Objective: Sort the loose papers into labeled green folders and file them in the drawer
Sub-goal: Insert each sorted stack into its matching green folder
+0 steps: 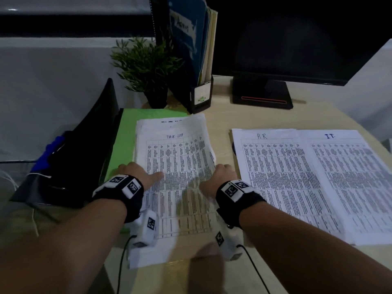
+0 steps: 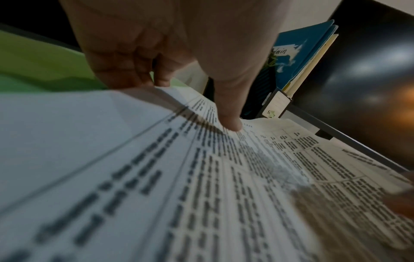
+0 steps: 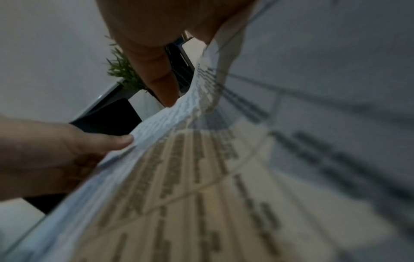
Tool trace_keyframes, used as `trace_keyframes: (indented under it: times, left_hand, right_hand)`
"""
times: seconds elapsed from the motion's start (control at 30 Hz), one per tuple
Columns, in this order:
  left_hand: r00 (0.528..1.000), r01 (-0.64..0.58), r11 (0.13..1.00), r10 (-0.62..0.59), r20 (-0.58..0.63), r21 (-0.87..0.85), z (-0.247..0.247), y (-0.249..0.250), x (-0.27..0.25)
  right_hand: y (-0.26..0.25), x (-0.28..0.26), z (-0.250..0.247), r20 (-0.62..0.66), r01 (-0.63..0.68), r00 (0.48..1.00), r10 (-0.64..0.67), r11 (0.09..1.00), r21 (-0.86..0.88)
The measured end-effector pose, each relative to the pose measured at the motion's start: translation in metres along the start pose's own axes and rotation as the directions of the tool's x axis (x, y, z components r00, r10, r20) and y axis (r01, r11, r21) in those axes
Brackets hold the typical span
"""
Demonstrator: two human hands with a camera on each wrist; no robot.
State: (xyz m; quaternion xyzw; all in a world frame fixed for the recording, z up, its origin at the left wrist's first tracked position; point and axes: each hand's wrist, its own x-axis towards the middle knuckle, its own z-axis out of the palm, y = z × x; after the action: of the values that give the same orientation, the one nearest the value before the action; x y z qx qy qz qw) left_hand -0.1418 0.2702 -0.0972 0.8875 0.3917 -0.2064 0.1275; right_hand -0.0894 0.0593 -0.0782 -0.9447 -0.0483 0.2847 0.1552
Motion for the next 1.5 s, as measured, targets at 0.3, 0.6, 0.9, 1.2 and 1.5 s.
trace_keyframes:
  times: [0.3, 0.6, 0.9, 1.2, 1.5]
  left_hand:
    - [0.998, 0.063, 0.959, -0.056, 0.035, -0.276, 0.000, 0.008, -0.014]
    - [0.998, 0.029, 0.975, -0.015, 0.064, -0.222, 0.011, 0.010, -0.033]
    - [0.891, -0.234, 0.283, 0.445, -0.089, -0.930, -0.047, 0.053, -0.111]
    - [0.759, -0.542, 0.042, 0.452, -0.468, -0.839, -0.059, 0.136, -0.223]
    - [0.709, -0.582, 0.012, 0.497, -0.500, -0.813, -0.061, 0.168, -0.262]
  right_hand:
    - [0.006, 0.002, -0.010, 0.157, -0.142, 0.984, 0.082, 0.898, 0.416]
    - [0.032, -0.029, -0.026, -0.020, 0.092, 0.995, -0.094, 0.868, 0.488]
    - [0.102, -0.098, -0.079, -0.308, 0.300, 0.947, -0.087, 0.574, 0.762]
    - [0.152, -0.142, -0.120, -0.725, 0.533, 0.679, 0.113, 0.602, 0.594]
    - [0.188, -0.164, -0.166, -0.821, 0.678, 0.547, 0.166, 0.488, 0.550]
